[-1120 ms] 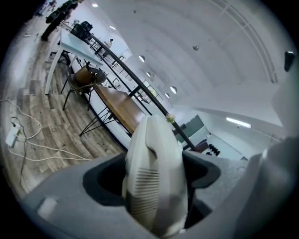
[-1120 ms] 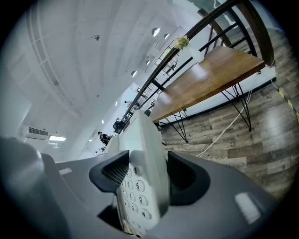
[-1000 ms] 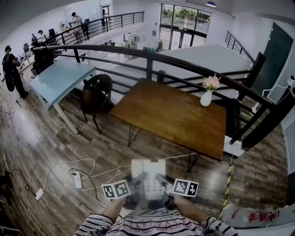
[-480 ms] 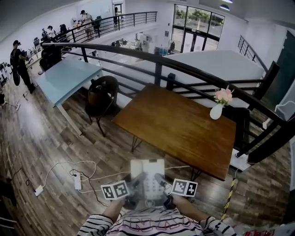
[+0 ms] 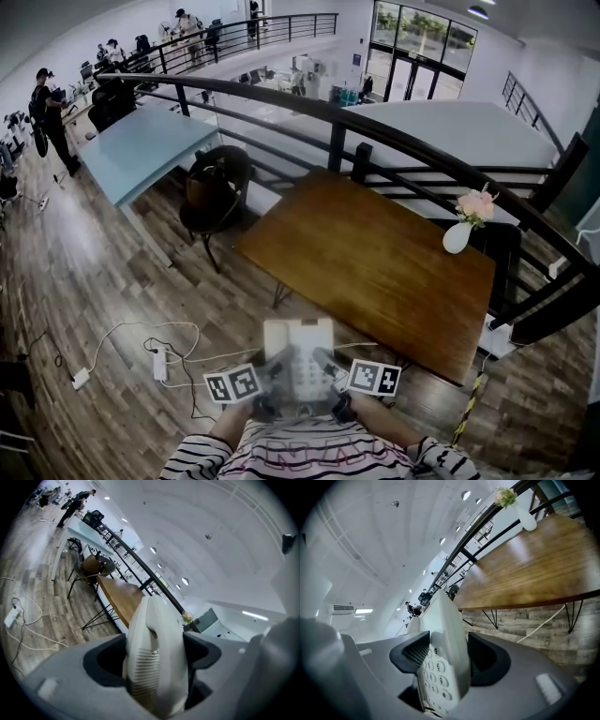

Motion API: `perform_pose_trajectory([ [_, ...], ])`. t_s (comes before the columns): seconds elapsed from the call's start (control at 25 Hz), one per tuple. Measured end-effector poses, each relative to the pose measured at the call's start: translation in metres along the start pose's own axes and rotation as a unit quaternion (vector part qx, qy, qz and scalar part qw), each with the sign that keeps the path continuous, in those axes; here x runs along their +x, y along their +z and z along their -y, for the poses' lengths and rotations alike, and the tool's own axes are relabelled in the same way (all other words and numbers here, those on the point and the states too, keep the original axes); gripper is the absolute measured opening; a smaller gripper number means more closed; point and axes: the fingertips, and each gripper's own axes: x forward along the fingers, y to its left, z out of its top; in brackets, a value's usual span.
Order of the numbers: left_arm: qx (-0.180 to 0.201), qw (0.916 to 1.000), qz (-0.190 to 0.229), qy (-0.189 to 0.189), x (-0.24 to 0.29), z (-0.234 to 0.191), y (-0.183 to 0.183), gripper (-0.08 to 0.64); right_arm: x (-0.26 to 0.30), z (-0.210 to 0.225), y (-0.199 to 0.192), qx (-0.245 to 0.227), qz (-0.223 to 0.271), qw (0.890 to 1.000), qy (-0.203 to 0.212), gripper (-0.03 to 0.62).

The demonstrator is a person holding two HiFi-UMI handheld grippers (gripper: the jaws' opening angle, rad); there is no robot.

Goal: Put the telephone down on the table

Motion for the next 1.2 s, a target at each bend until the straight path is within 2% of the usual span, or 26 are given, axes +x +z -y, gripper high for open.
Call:
perform_pose_trajectory([
  [0.12,-0.003,1.0,-0.006,-0.003,0.012,-0.013,0.013,0.374,0.018,0.002,0.01,0.002,0.002,1.0,-0.007,0.25],
  [0.28,0.008,0.9996,-0.022,-0.017,0.031,-0.035,0.052,0.374,0.055,-0.003,0.032,0.01,0.024,1.0,-0.015,0.25],
  [0.48,0.027,0.9979,-0.043,-0.04,0.054,-0.059,0.113,0.374,0.108,-0.019,0.064,0.021,0.055,0.998,-0.025,0.25],
  [0.68,0.032,0.9957,-0.067,-0.055,0.069,-0.114,0.191,0.374,0.194,-0.044,0.089,0.035,0.077,0.996,-0.04,0.25],
  [0.76,0.035,0.9947,-0.076,-0.06,0.076,-0.126,0.212,0.374,0.216,-0.049,0.098,0.039,0.085,0.995,-0.044,0.25],
  [0.96,0.047,0.9919,-0.096,-0.07,0.093,-0.149,0.247,0.374,0.251,-0.054,0.115,0.053,0.105,0.992,-0.052,0.25],
  [1.2,0.062,0.9885,-0.117,-0.073,0.119,-0.154,0.268,0.374,0.264,-0.051,0.14,0.067,0.125,0.988,-0.061,0.25],
])
